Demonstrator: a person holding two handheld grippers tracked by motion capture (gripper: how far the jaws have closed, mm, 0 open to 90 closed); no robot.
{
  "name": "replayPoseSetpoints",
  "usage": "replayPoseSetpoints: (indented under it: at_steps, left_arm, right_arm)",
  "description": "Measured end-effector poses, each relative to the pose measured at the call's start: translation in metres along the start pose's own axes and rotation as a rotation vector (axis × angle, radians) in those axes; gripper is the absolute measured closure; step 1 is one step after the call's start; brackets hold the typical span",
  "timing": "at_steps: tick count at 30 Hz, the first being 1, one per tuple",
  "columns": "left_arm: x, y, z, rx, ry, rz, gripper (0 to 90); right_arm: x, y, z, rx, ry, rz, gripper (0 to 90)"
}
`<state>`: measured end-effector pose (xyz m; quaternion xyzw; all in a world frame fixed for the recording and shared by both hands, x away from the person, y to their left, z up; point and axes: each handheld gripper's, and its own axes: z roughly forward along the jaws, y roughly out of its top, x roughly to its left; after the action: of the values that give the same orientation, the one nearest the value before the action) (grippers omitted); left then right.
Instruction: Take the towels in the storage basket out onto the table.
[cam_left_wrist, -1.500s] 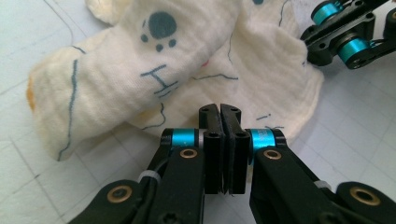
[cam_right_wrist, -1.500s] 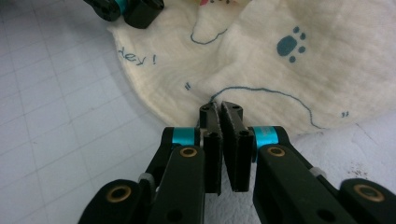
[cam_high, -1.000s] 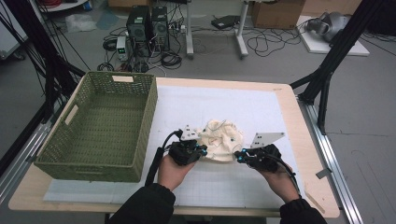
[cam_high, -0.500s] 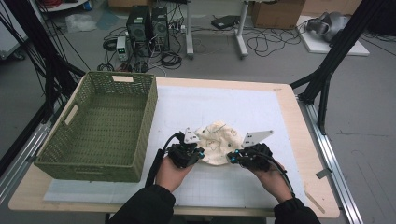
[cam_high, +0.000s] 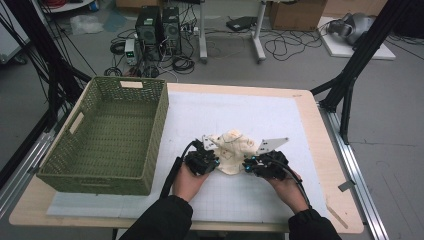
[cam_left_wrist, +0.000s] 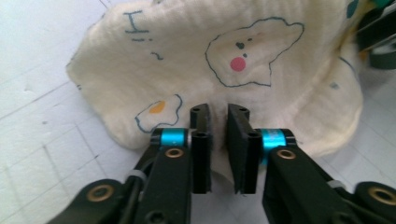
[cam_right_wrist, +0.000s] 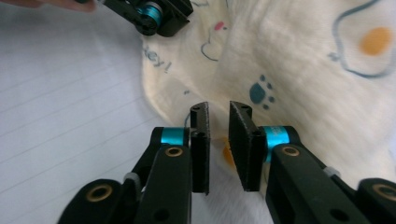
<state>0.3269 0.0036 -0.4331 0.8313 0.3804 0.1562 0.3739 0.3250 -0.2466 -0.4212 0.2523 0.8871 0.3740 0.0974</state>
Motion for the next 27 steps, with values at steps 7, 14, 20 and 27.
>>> replayPoseSetpoints:
  at_steps: [7, 14, 20, 27]
  left_arm:
    - [0.006, -0.002, -0.010, -0.027, -0.005, -0.013, 71.8]
    - [0.006, -0.004, 0.004, 0.010, -0.003, -0.009, 71.1]
    - [0.004, -0.004, 0.010, -0.014, 0.014, 0.002, 75.6]
    - [0.003, -0.003, 0.011, -0.018, 0.012, 0.000, 86.9]
  right_arm:
    - [0.009, -0.024, -0.033, -0.067, -0.045, 0.024, 73.2]
    - [0.003, -0.028, -0.018, -0.007, -0.083, 0.040, 66.1]
    - [-0.004, -0.023, 0.000, 0.023, -0.100, 0.044, 65.6]
    - [-0.007, -0.019, 0.007, 0.030, -0.146, 0.052, 81.0]
